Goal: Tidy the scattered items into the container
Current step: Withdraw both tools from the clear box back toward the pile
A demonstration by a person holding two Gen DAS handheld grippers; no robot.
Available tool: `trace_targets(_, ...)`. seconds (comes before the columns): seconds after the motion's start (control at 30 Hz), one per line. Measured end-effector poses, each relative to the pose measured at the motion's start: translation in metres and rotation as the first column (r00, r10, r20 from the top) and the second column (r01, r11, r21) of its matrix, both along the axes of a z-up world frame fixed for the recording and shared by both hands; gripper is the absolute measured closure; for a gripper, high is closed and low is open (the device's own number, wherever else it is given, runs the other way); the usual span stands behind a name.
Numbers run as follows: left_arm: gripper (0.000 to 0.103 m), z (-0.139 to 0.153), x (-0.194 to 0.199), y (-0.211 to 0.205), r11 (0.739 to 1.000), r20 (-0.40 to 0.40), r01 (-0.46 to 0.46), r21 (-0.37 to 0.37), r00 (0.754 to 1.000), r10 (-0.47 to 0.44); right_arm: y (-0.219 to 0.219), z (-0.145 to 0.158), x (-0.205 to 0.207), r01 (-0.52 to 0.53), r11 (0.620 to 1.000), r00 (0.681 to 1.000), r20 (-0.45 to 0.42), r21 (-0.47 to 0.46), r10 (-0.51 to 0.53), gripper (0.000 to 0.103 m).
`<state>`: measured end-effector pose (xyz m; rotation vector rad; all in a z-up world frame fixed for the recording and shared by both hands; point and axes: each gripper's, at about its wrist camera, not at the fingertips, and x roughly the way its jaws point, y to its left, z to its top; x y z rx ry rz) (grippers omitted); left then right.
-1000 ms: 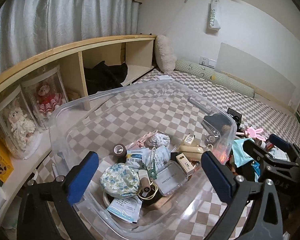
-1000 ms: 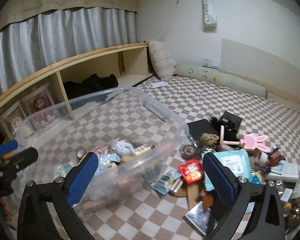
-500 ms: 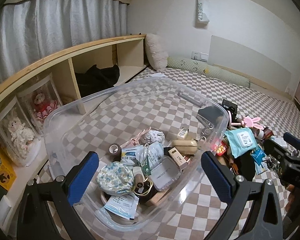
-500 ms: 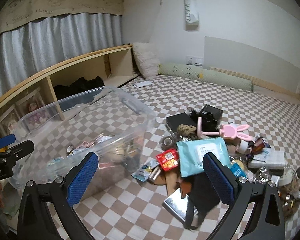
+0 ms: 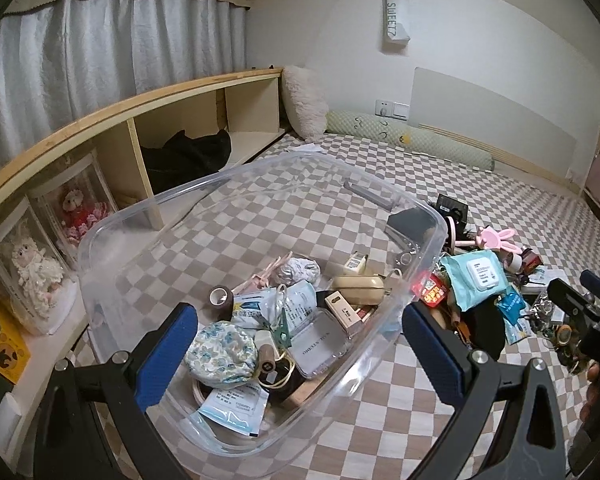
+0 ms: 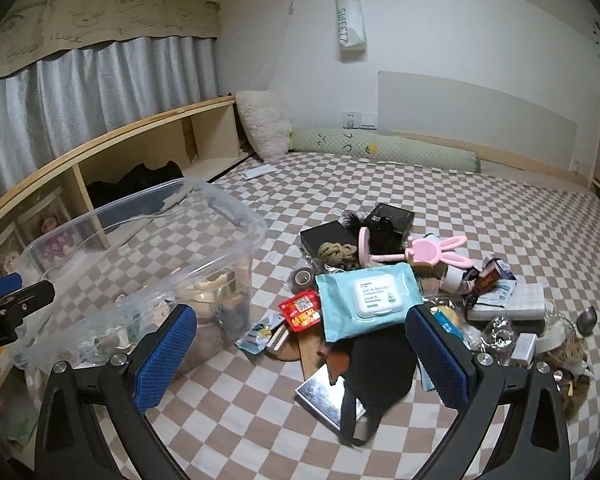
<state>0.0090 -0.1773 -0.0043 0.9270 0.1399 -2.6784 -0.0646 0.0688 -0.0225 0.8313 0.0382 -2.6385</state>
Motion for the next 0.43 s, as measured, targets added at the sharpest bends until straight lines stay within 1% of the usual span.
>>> trace_targets(0.43,0.000,0.0021,0.0009,0.0097,0.999,-0.013,0.025,-0.028,1.000,-0.025,0.0067,-0.0042,-0.0022,0.011,1.000,1.000,0.012,0.001,-0.011,0.000)
